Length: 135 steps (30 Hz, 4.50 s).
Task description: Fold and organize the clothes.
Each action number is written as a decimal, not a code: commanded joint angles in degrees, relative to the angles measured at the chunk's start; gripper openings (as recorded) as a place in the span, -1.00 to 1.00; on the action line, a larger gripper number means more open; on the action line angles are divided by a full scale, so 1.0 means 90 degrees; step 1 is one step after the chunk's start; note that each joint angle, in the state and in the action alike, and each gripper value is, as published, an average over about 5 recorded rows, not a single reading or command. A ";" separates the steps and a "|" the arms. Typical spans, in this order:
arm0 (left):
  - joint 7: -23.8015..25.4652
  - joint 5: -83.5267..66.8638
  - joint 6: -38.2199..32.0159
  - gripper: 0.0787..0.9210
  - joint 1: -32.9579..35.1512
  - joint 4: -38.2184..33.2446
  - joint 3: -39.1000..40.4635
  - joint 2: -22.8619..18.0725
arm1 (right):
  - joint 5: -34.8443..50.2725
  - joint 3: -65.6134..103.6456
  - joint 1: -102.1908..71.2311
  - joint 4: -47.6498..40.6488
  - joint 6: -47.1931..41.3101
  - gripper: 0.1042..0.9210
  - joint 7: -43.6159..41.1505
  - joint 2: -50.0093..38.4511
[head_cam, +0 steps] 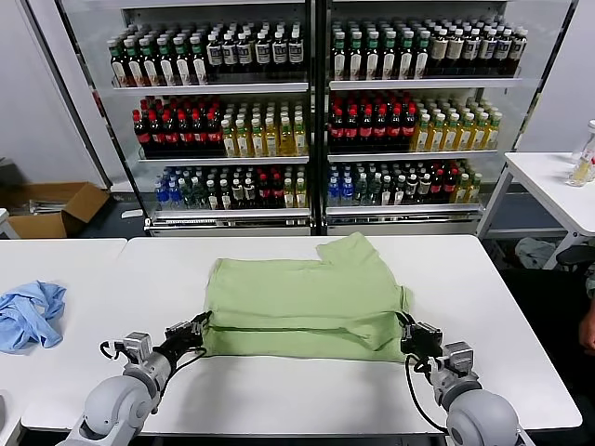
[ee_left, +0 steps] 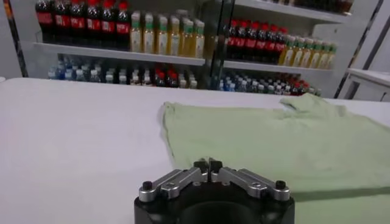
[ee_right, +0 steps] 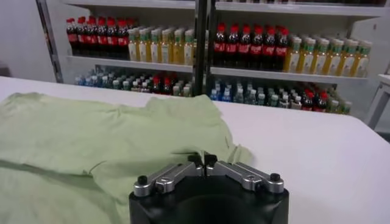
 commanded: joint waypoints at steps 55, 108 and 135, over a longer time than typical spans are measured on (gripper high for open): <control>-0.0911 -0.0036 0.1131 -0.82 0.1246 -0.1248 -0.0228 0.0134 | 0.0398 0.0590 -0.1418 0.0852 -0.0397 -0.99 0.0520 -0.0025; -0.0829 -0.0041 0.1139 -0.41 0.3547 -0.3469 -0.2021 0.0539 | -0.0585 0.1581 -0.3841 0.2779 -0.0103 -0.43 0.0361 -0.0149; -0.0304 -0.0584 0.1120 0.77 -0.1647 0.0265 0.0309 0.0887 | 0.0793 -0.1428 0.3612 -0.1367 -0.1130 0.76 0.1026 0.0147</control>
